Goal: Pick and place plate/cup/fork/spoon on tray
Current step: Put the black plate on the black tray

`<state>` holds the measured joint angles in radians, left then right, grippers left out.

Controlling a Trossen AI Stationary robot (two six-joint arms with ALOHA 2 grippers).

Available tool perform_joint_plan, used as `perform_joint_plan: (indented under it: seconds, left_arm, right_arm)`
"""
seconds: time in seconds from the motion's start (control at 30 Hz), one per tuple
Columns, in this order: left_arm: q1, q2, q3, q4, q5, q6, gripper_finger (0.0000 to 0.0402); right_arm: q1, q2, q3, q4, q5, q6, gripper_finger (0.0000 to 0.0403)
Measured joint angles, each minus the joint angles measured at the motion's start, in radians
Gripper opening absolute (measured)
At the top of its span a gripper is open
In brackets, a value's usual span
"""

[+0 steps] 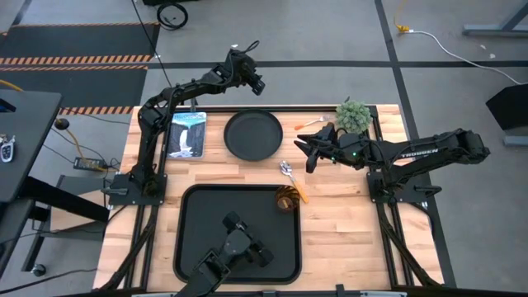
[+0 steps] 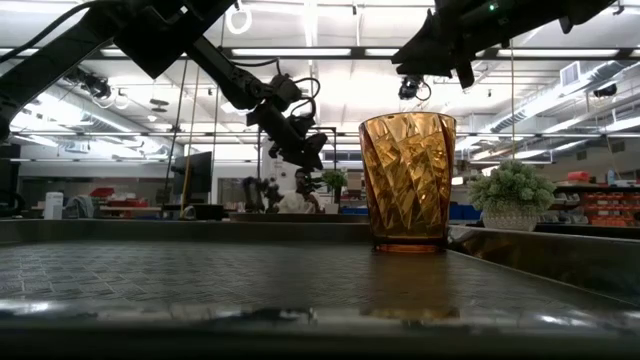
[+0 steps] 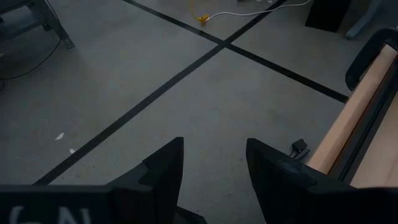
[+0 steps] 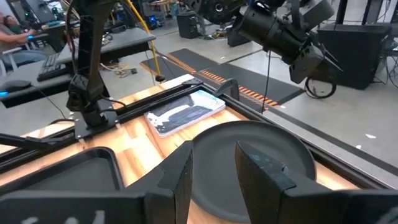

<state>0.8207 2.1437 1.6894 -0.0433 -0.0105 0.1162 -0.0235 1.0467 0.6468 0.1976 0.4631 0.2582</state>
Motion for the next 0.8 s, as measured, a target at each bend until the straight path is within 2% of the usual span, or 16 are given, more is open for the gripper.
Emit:
perform_joint_plan:
  seconds: [0.33, 0.53, 0.8]
  left_arm:
    - [0.000, 0.000, 0.000, 0.000, 0.000, 0.000, 0.0183]
    - [0.000, 0.000, 0.000, 0.000, 0.000, 0.000, 0.0183]
    - [0.000, 0.000, 0.000, 0.000, 0.000, 0.000, 0.0183]
  right_arm:
    - [0.000, 0.000, 0.000, 0.010, -0.017, 0.004, 0.0126]
    - [0.018, 0.000, 0.000, -0.023, -0.098, 0.011, 0.0126]
    - [0.047, 0.000, 0.000, -0.045, -0.098, 0.010, 0.0126]
